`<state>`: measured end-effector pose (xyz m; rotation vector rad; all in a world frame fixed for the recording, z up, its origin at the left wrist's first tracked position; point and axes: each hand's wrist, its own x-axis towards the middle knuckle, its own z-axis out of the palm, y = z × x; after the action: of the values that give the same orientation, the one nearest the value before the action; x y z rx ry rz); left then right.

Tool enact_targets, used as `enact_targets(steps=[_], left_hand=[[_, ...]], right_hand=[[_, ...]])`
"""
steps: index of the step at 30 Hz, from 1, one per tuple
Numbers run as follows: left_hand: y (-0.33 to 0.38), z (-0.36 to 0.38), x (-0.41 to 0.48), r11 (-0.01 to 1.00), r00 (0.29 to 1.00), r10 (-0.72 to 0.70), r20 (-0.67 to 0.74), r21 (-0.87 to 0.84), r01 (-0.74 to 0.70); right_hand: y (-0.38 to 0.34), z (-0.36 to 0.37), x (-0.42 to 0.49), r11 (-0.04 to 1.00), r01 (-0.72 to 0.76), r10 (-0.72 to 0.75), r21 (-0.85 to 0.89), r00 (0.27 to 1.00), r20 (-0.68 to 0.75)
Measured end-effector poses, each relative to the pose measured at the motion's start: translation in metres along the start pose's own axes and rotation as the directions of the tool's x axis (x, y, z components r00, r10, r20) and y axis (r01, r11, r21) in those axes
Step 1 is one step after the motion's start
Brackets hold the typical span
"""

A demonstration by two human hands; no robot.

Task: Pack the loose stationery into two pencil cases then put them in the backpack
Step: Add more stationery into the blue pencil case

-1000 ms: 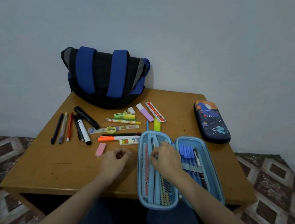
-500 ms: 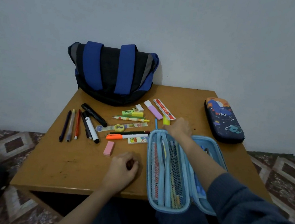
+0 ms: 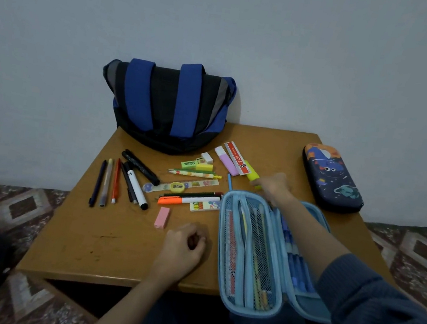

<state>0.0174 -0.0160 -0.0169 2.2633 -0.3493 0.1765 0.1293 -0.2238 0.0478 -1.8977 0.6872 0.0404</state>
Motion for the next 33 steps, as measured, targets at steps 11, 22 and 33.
enact_targets(steps=[11,22,33], left_hand=[[-0.001,0.000,0.001,0.999,1.000,0.002,0.003,0.040,-0.002],[0.052,-0.011,0.014,0.934,0.936,-0.309,0.169,-0.133,0.332],[0.089,0.023,-0.001,0.886,0.950,-0.169,0.261,0.463,0.031]], right_hand=[[0.003,-0.045,-0.013,0.845,0.007,-0.046,0.535,0.997,0.059],[0.020,-0.076,-0.021,0.898,0.194,-0.179,0.396,0.981,-0.076],[0.024,-0.092,-0.042,0.855,0.171,-0.237,0.490,0.968,0.077]])
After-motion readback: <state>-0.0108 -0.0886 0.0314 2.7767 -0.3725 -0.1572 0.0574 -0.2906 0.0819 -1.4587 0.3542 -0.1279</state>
